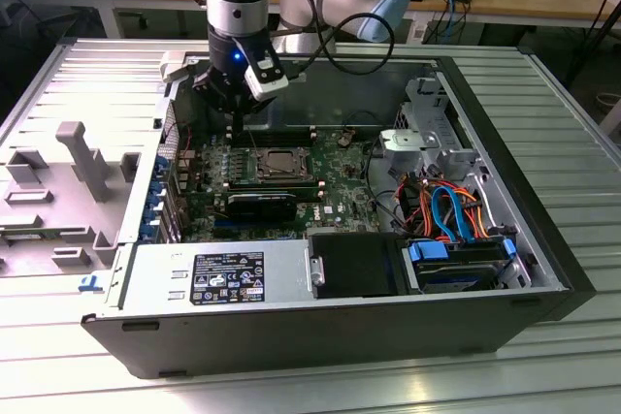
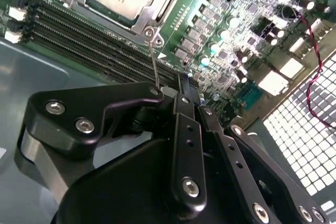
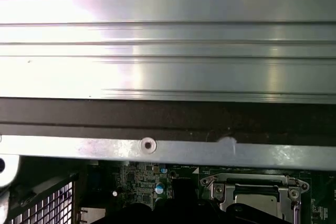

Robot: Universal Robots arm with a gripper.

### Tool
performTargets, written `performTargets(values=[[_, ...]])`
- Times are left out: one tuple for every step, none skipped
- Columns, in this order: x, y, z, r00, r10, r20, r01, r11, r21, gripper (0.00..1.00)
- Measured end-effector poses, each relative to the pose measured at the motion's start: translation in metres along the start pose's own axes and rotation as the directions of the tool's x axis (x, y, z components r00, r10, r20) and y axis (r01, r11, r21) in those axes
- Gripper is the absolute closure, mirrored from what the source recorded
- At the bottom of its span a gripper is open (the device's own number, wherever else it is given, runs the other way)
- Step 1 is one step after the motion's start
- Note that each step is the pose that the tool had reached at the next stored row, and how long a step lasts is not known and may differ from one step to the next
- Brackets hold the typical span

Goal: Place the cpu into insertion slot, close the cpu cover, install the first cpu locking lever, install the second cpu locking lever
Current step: 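Install the first cpu locking lever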

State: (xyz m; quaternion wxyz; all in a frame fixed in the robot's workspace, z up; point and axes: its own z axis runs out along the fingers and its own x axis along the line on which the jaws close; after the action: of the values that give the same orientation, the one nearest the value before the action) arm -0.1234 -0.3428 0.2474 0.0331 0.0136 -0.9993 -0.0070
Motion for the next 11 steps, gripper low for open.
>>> performTargets(values=[[-0.0002,0.0003,0.0,1.0,-0.003,-0.0001,0.003,1.0,0.0003,0.89],[-0.0005,0.0003,-0.0001,1.0,-0.003,-0.0002,0.003,1.0,0.0003,0.89],[-0.0016,0.0003,-0.0001,1.0,-0.004,-0.0005,0.004,1.0,0.0004,0.89],[-0.0025,0.0003,-0.0002,1.0,-0.005,-0.001,0.005,1.0,0.0004,0.89],[-0.005,0.0002,-0.0003,1.0,-0.006,-0.0025,0.006,1.0,0.0002,0.89],[-0.0065,0.0002,-0.0004,1.0,-0.006,-0.0037,0.006,1.0,0.0001,0.89],[-0.0079,0.0002,-0.0006,1.0,-0.007,-0.0051,0.007,1.0,0.0,0.89],[-0.0098,0.0001,-0.0009,0.9999,-0.007,-0.0072,0.007,1.0,0.0001,0.89],[-0.0119,0.0001,-0.0013,0.9999,-0.008,-0.0094,0.008,1.0,0.0001,0.89],[-0.0136,0.0,-0.0016,0.9999,-0.009,-0.0113,0.009,1.0,0.0,0.89],[-0.0146,0.0,-0.0021,0.9999,-0.009,-0.0125,0.009,1.0,0.0,0.89]])
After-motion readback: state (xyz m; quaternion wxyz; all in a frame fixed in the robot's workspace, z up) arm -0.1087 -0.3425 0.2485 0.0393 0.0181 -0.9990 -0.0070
